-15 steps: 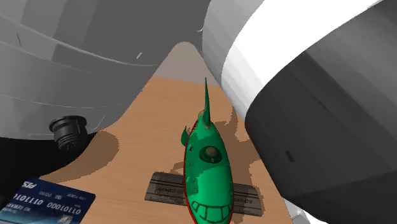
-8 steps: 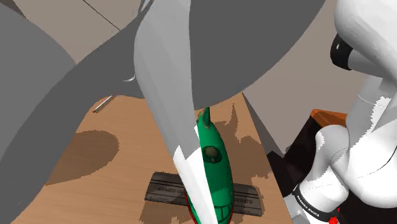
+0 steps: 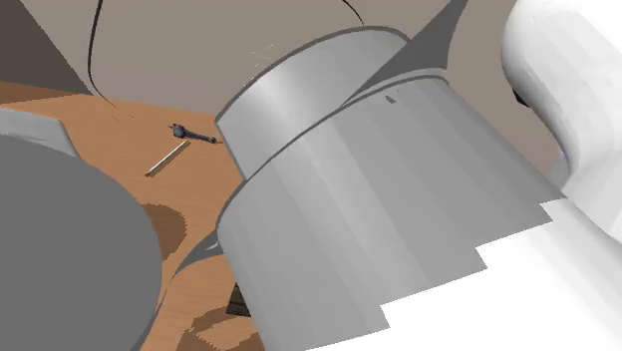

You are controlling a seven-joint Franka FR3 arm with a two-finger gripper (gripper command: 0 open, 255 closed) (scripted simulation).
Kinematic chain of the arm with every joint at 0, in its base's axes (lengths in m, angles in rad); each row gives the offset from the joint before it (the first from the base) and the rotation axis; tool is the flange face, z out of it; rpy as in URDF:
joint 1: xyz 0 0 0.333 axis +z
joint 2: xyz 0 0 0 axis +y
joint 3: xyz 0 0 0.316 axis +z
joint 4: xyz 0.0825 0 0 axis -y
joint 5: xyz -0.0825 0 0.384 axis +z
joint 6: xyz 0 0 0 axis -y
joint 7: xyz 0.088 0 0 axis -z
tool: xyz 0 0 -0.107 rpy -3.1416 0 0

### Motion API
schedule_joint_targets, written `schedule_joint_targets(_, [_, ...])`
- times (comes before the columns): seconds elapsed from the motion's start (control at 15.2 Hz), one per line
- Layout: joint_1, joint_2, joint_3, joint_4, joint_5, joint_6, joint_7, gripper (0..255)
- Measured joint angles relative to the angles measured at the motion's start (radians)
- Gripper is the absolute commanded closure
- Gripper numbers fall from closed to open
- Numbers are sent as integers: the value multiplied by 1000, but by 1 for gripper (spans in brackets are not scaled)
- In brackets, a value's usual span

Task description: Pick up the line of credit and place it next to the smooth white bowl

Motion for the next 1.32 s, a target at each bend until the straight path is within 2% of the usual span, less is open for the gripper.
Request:
schedule_joint_targets(0.86, [17,48,-36,-100,-106,125,106,255])
schedule_joint_targets(1.25, [18,52,-39,-105,-114,132,114,255])
schedule_joint_targets(1.32, [18,52,-39,-105,-114,132,114,0])
